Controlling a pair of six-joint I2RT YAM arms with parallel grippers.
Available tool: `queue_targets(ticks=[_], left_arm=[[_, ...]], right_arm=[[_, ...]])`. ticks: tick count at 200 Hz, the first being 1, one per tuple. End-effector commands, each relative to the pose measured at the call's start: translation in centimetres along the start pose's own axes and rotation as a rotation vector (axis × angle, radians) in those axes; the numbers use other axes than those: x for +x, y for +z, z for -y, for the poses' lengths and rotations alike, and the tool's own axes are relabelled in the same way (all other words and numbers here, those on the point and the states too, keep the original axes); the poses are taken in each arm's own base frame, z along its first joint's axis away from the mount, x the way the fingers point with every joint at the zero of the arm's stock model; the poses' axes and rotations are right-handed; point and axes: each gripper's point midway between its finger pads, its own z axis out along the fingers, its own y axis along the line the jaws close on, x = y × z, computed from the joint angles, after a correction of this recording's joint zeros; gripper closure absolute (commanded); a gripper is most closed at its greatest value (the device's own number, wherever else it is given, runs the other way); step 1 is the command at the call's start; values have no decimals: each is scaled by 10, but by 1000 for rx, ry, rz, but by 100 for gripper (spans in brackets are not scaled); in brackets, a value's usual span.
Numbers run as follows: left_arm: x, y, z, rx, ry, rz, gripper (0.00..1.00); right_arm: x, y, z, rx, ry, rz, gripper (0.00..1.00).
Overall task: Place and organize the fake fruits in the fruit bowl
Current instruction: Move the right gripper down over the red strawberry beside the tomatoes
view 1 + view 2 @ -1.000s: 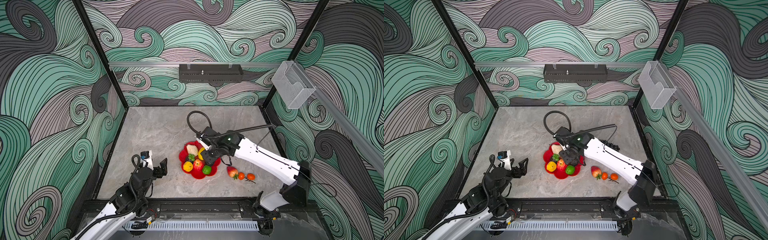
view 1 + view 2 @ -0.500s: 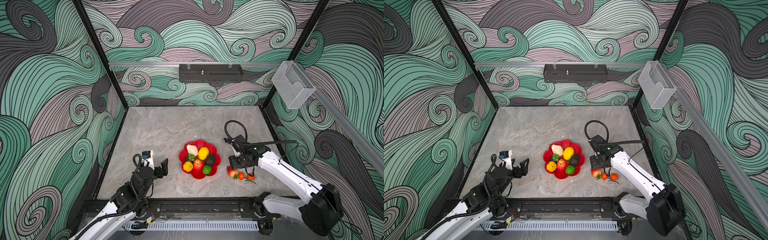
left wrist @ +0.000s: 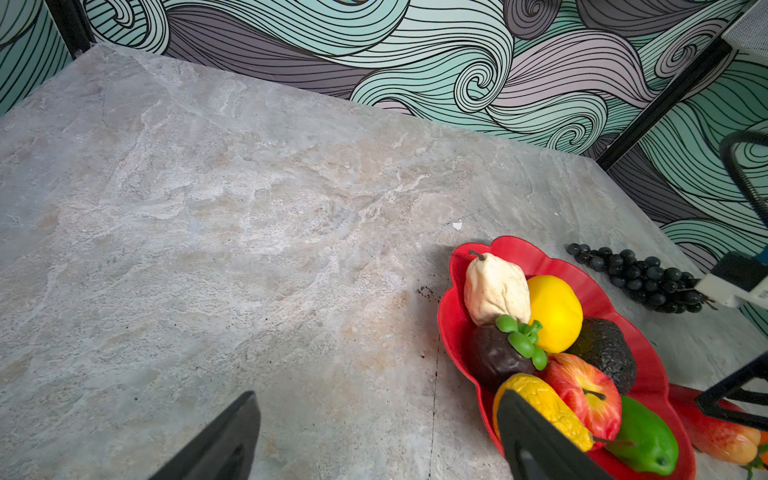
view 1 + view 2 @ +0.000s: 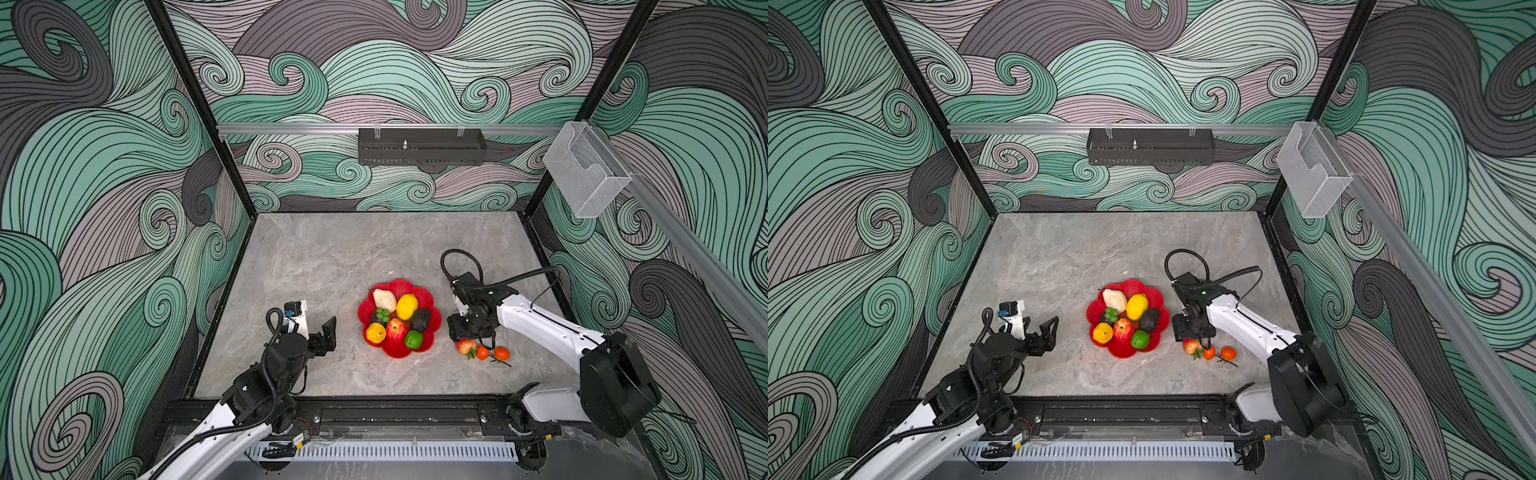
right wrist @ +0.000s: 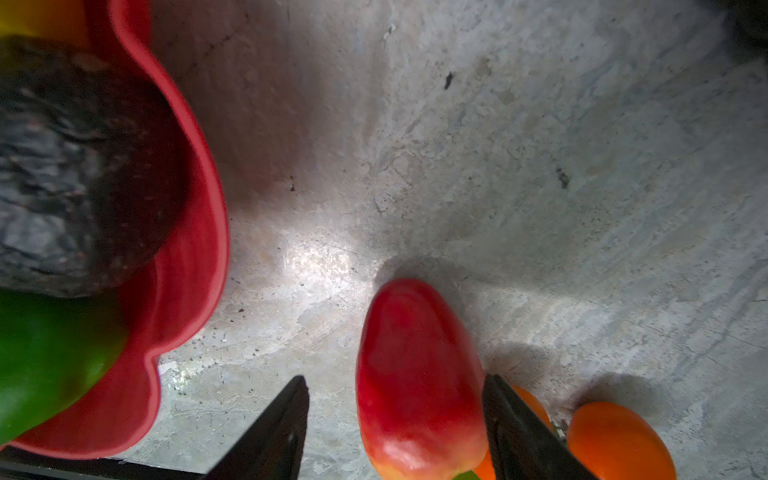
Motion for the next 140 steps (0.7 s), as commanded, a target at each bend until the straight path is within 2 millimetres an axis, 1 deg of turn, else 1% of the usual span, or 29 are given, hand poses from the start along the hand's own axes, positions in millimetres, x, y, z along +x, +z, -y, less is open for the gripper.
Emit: queue_targets(ticks=[1,61,80,140], left_arm=[[-7,0,1,1,-3,19,9],[-7,0,1,-1,-2,16,9],[-7,0,1,0,-3,17,9],[-7,0,2,1,-1,17,9]], right_arm=[[8,7,1,-8,9,-25,32],[14,10,0,20,14,-42,32],[17,12,-1,33,15,-53,29],[24,19,-1,58,12,-72,31]])
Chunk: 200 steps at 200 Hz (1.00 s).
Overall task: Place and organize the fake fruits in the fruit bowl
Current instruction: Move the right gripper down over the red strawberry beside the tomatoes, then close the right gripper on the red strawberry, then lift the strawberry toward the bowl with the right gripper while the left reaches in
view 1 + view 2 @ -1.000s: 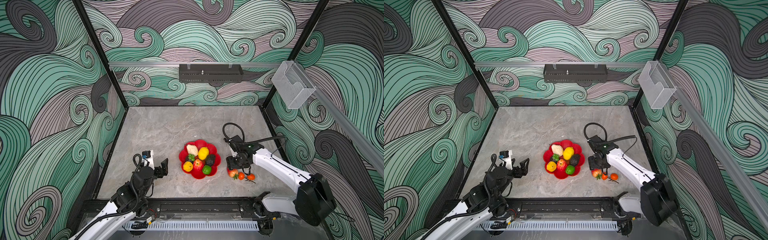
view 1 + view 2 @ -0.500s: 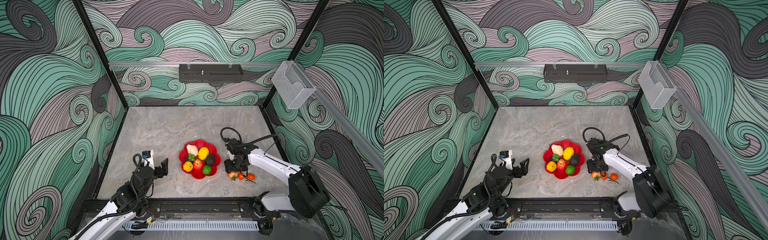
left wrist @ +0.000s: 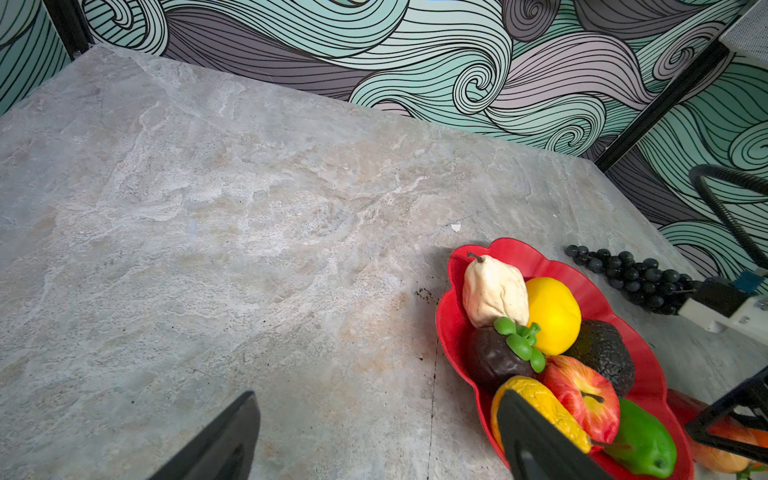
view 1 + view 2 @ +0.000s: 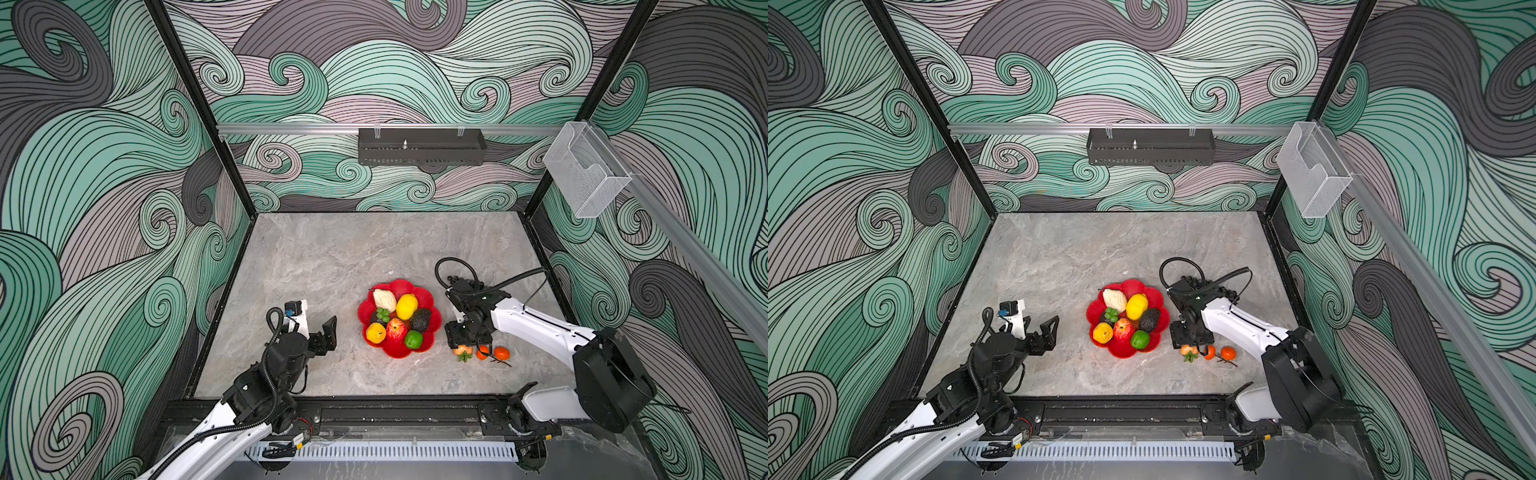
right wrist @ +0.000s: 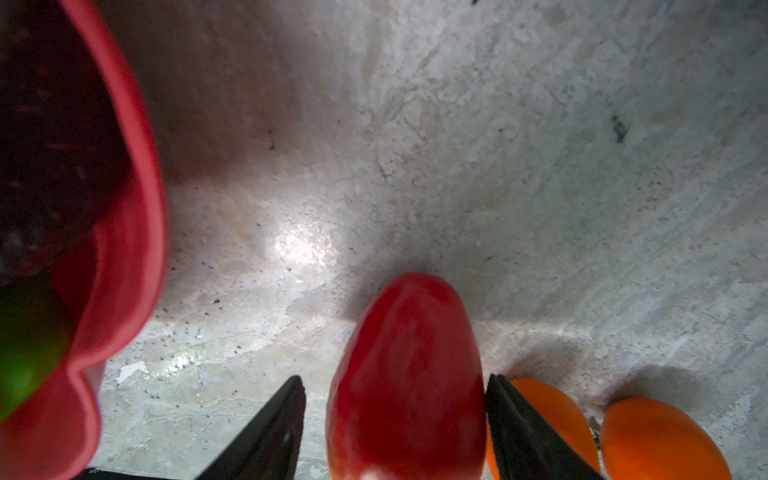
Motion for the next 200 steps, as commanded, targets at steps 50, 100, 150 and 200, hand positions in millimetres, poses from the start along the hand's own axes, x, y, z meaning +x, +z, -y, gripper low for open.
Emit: queue_targets(ticks=[50,100,150,200], left_arm=[[-6,-1,0,-1,0,15,9],[-8,0,2,-7,9,5,9],[-12,6,45,117,-104,-136,9],[-30,2,134,448,-251,-315,9]], right_arm=[[9,7,5,39,9,-23,39],[-3,-17,-3,14,-34,71,47],[-27,-89,-30,-75,-195,287,47],[-46,-139,-100,-262,-462,549,52]])
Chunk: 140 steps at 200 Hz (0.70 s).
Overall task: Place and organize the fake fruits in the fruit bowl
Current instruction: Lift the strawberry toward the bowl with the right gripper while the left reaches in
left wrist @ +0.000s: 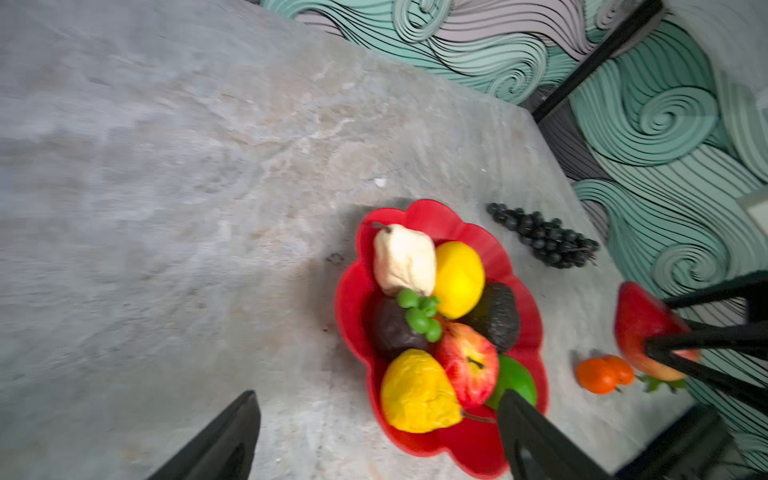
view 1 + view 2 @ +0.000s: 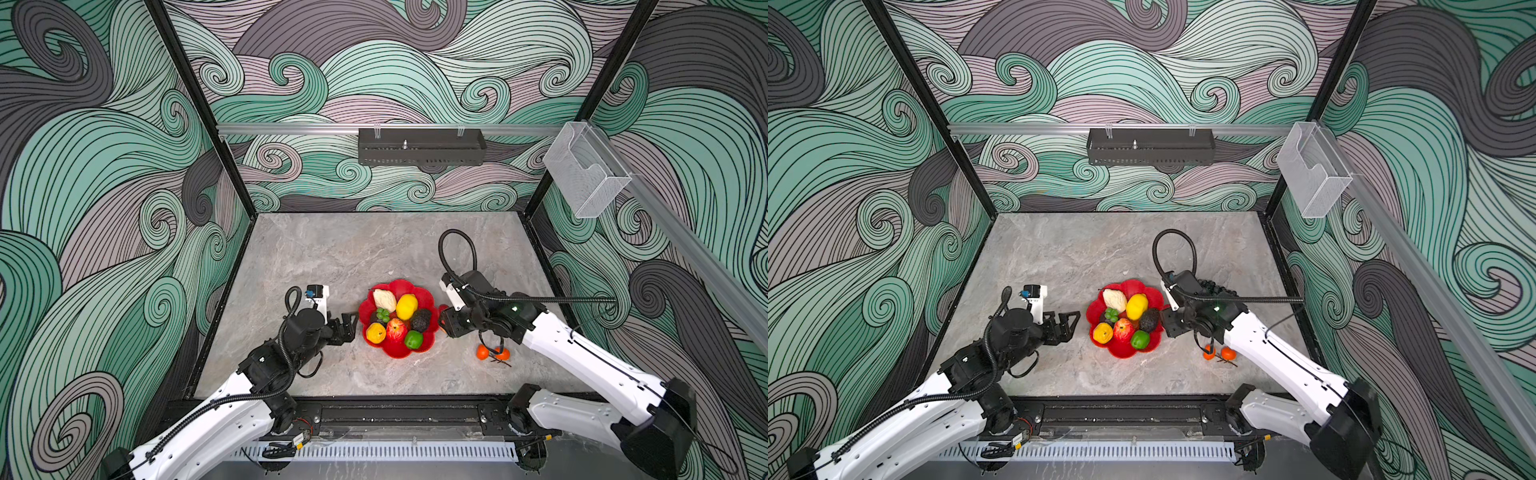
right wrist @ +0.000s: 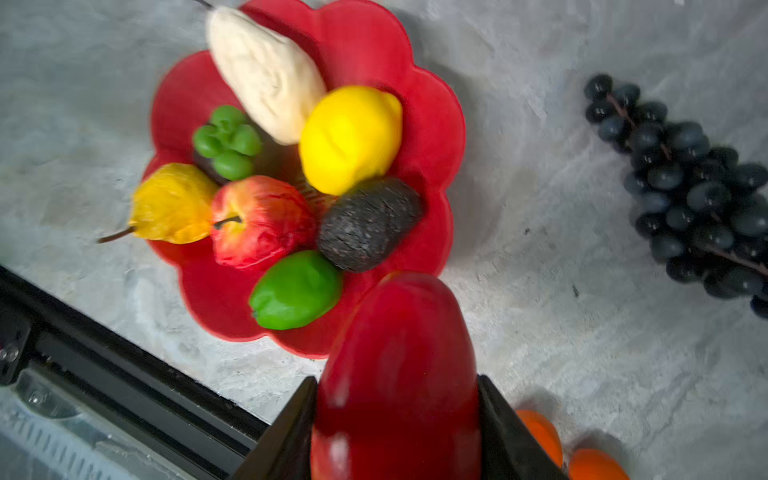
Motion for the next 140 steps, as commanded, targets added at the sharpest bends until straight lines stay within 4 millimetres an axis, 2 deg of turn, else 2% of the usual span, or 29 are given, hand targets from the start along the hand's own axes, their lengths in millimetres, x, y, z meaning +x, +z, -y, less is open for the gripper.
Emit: queue_targets(ticks=[1,14,35,60,83,112,140], left_arm=[[-15,-6,59,240,-107,-67,9],[-19,-7,74,291,-129,-94,9],[-25,-6,88,341,-169,-107,9],[-27,-1,90,350,-214,-105,9],[-29,-1,93,368,-235,-94,9],[-24,4,92,362,-249,-114,15],[-14,10,88,345,-267,-150,24]], right_arm=[[-26,-4,-33,-104,-133,114,52],[-36,-2,-52,-161,-167,171,53],[-52,1,-79,-233,-215,262,53],[-71,-4,-113,-317,-263,359,53],[-76,-3,-139,-362,-316,386,52],[-79,2,-156,-379,-352,395,52],[-84,1,-160,-381,-333,422,53]])
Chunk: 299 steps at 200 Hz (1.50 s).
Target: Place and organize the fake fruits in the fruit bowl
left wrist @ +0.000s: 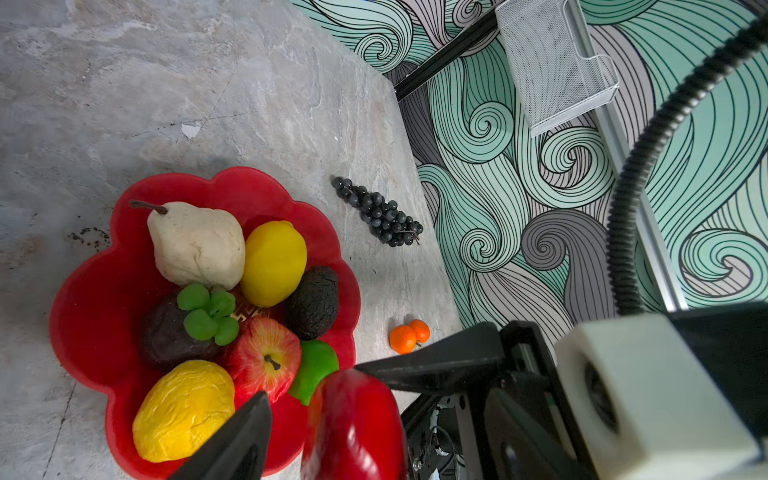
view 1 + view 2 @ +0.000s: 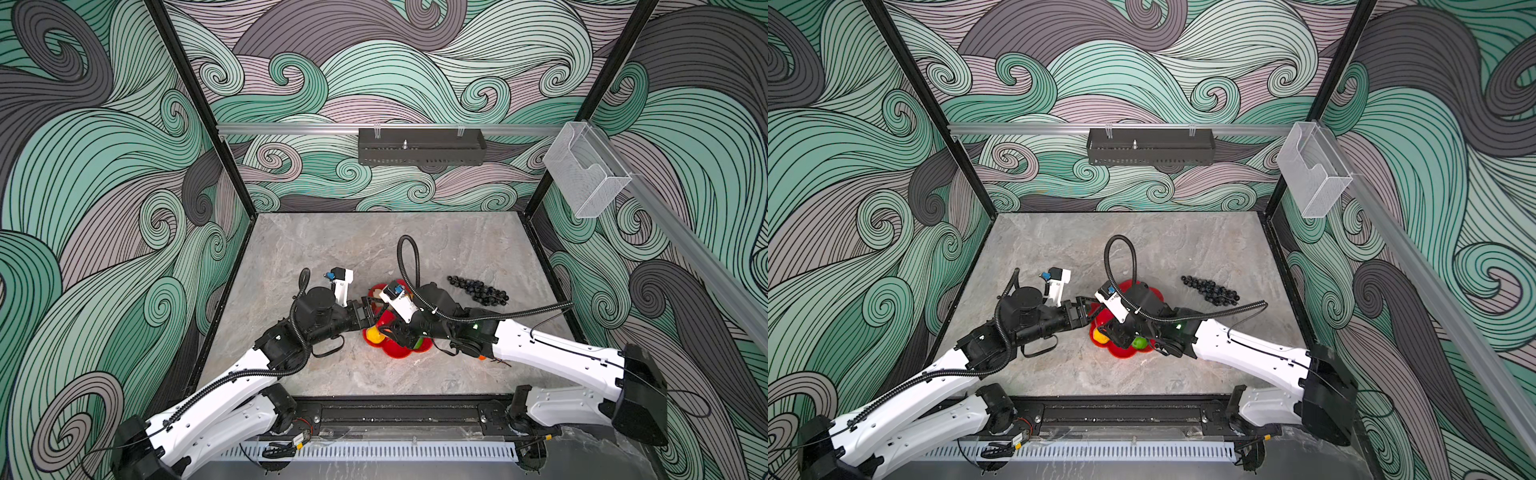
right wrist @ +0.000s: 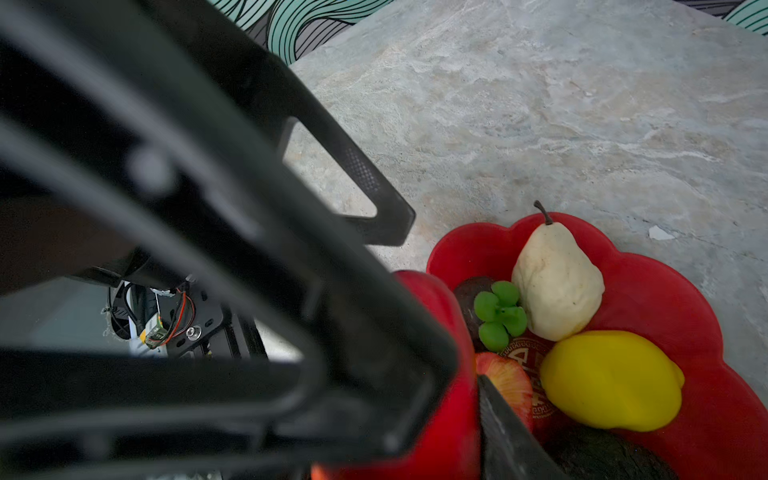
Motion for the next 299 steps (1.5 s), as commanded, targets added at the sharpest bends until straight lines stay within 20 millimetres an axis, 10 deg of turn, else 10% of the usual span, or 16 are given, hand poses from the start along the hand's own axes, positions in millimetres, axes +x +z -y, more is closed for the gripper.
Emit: queue_targets(ticks=[1,119,221,299], left_arm=[[3,4,0,12,-35,-17,25],[12,14,-2,30,-52,-68,62],[0,8,-23,-79,-92,25,67],[-20,-11,-49,-120,-360,234,65]], right_arm=[[-32,-5,-5,-5,-9,111,53],[-39,-3,5,58,58,154,51],[-28,-10,14,100,92,143,26],[-22,-20,-2,-28,148,349,51]])
